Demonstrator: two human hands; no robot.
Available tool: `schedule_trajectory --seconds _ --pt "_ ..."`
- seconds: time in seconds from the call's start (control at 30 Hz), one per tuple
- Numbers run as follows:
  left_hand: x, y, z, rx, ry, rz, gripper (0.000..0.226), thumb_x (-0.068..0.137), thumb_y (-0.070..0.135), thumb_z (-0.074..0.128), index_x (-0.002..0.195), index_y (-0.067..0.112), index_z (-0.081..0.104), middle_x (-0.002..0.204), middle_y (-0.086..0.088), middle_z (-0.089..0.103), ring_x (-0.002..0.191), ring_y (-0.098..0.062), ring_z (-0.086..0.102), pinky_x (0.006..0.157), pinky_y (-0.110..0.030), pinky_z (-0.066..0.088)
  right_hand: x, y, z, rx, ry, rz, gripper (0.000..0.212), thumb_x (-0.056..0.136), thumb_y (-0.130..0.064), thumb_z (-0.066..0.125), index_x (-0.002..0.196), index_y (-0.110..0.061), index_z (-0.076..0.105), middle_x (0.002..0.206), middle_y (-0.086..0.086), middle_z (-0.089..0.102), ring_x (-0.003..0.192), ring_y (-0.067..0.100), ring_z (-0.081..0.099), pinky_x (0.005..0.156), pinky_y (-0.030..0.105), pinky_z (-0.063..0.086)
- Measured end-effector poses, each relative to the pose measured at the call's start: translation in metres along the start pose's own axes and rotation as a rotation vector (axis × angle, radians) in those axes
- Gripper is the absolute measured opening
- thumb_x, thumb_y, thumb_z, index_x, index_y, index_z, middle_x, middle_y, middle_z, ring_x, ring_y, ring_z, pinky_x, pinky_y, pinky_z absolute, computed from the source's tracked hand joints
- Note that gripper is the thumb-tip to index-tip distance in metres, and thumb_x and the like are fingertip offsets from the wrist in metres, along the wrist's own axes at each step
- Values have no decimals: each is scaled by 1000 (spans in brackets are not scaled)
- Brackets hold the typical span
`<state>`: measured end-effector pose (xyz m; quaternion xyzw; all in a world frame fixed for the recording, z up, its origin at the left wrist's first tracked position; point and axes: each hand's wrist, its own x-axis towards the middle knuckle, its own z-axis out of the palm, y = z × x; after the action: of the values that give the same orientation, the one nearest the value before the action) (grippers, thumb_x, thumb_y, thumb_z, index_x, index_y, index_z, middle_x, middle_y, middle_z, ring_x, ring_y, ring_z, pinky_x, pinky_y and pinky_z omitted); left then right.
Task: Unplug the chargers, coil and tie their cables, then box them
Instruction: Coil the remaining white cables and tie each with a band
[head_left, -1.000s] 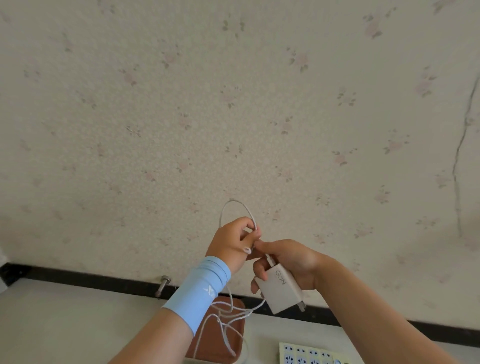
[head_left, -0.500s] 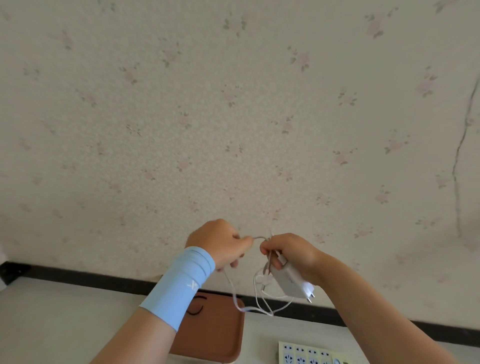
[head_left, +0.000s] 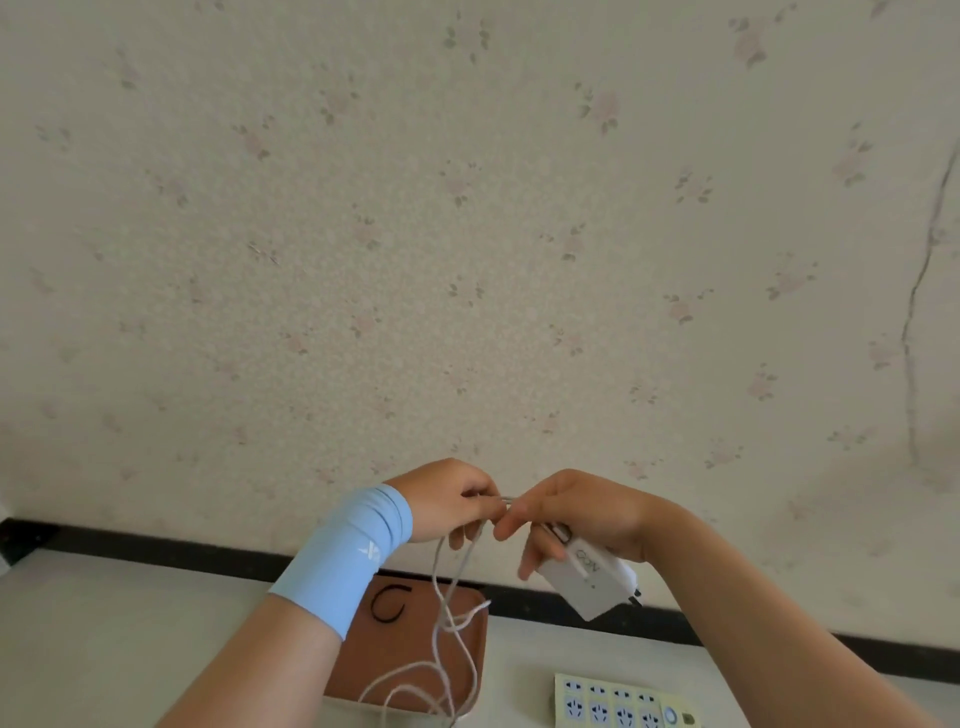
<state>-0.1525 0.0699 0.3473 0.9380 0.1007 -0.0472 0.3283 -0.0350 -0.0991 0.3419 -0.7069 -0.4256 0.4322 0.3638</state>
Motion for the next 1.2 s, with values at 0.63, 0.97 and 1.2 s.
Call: schedule_trajectory --seconds 0.63,0.97,1.2 --pt "3 -11 -12 -300 -31 -143 32 98 32 57 72 12 56 55 2 51 53 -13 54 73 -31 54 6 8 -21 323 459 80 30 102 -7 41 82 -3 62 55 0 35 48 12 29 49 23 28" --pt "9 3 -7 -889 147 -125 31 103 28 45 85 10 61 57 5 32 45 -6 21 36 -16 16 3 14 -12 -82 225 30 36 91 8 44 103 -10 73 82 2 75 74 13 65 90 26 51" --pt "3 12 -11 -1008 -65 -131 34 104 32 41 81 12 57 56 6 27 40 -3 18 34 -14 12 9 7 -11 155 489 3 36 79 10 36 75 -8 68 55 1 48 49 14 36 48 27 35"
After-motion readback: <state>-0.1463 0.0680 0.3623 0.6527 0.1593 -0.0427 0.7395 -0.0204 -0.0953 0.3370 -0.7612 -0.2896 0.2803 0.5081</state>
